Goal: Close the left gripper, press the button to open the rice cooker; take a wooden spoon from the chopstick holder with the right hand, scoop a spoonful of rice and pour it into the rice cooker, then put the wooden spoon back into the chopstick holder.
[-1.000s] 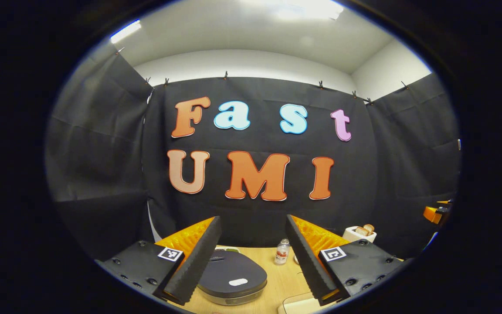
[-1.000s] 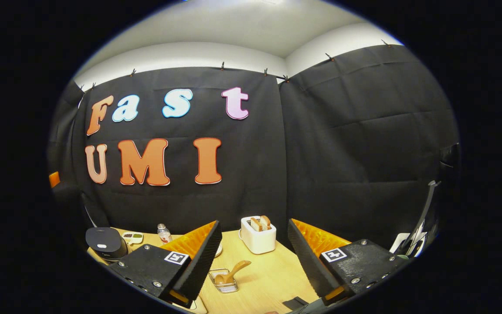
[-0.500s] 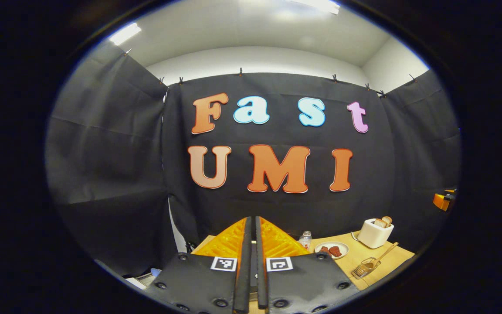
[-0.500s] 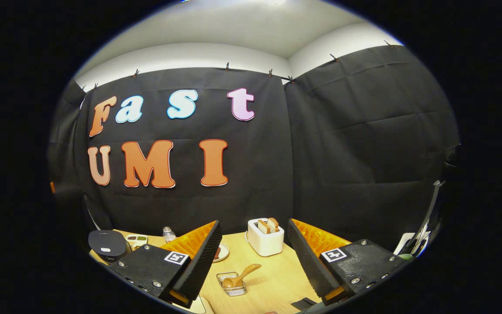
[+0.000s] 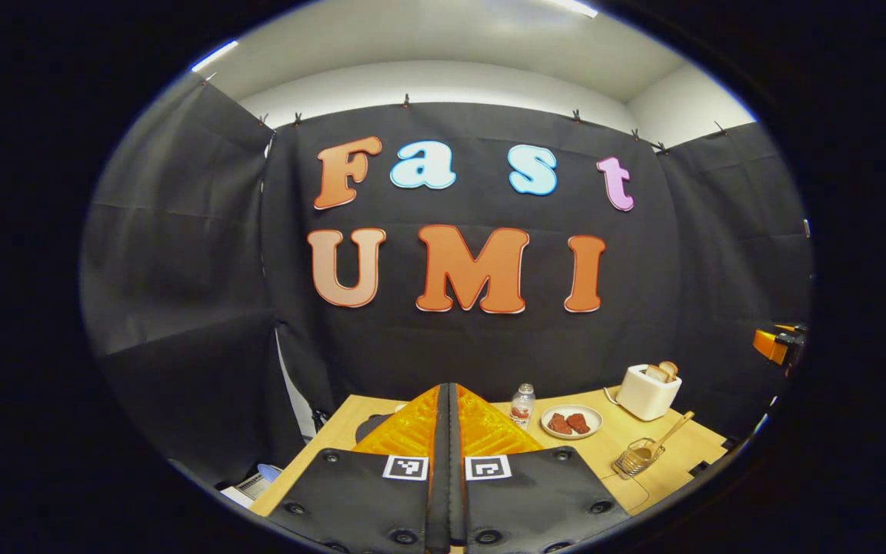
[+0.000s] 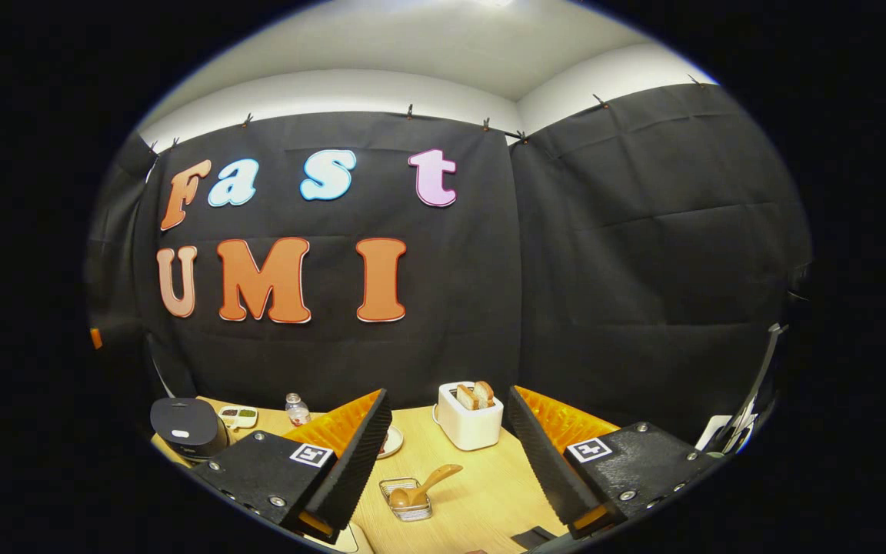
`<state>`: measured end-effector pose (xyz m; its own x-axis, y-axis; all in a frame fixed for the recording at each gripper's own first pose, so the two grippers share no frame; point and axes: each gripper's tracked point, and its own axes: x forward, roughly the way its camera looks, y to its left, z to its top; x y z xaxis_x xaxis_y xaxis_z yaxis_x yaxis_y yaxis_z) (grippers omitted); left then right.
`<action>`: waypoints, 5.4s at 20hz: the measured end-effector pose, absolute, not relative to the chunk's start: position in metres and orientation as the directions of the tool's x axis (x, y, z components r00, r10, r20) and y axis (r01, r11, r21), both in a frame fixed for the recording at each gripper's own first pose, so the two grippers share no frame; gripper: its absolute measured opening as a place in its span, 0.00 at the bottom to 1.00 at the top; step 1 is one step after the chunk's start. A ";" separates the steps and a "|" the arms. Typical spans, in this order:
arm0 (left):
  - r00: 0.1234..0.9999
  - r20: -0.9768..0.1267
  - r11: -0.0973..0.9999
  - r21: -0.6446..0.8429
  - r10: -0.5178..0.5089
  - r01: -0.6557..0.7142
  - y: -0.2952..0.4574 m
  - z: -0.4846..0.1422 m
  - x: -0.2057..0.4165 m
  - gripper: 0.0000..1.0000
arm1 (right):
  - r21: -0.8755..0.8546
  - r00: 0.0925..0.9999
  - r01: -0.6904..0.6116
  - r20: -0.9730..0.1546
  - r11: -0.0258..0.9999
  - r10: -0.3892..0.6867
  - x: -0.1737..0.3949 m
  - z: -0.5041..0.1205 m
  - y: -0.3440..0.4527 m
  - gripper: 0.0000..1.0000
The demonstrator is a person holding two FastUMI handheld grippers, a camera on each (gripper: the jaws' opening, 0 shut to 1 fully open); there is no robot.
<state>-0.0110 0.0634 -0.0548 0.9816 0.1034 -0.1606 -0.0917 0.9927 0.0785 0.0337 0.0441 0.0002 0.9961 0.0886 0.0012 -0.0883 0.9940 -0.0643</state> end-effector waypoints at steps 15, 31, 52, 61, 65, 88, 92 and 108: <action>0.851 -0.525 0.999 0.037 0.025 -0.007 0.078 -0.249 0.064 0.00 | -0.102 0.995 -0.033 -0.095 0.994 0.023 0.035 -0.041 0.012 0.95; 0.783 -0.621 0.995 0.091 0.034 0.030 0.080 -0.295 0.068 0.05 | -0.049 0.989 -0.031 -0.143 0.998 0.024 0.030 -0.061 0.014 0.95; 0.960 -0.030 0.951 0.147 0.279 -0.271 0.126 0.006 0.002 0.07 | 0.122 0.983 -0.126 -0.115 0.984 0.140 0.047 -0.074 0.029 0.95; 0.936 0.058 0.918 0.182 0.347 -0.351 0.131 0.046 -0.038 0.28 | 0.243 0.941 -0.113 -0.285 0.964 0.182 0.106 -0.174 0.040 0.95; 0.932 0.058 0.921 0.147 0.357 -0.361 0.136 0.050 -0.055 0.63 | 0.304 0.915 -0.068 -0.361 0.950 0.181 0.130 -0.220 0.039 0.95; 0.857 0.007 0.856 0.030 0.516 -0.516 0.191 0.023 -0.105 0.94 | 0.432 0.857 -0.139 -0.398 0.891 0.326 0.157 -0.231 0.104 0.12; 0.869 0.020 0.868 0.040 0.494 -0.494 0.183 0.031 -0.099 0.93 | 0.398 0.890 -0.165 -0.335 0.902 0.310 0.143 -0.184 0.104 0.12; 0.903 0.025 0.901 0.057 0.429 -0.429 0.211 0.029 -0.066 0.99 | 0.286 0.865 -0.347 -0.270 0.893 0.423 0.009 -0.155 0.194 0.12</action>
<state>-0.0661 0.2112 0.0293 0.9031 0.4287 0.0254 -0.4294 0.9013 0.0569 0.0090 0.1938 -0.1545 0.8648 0.4231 -0.2704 -0.3474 0.8930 0.2860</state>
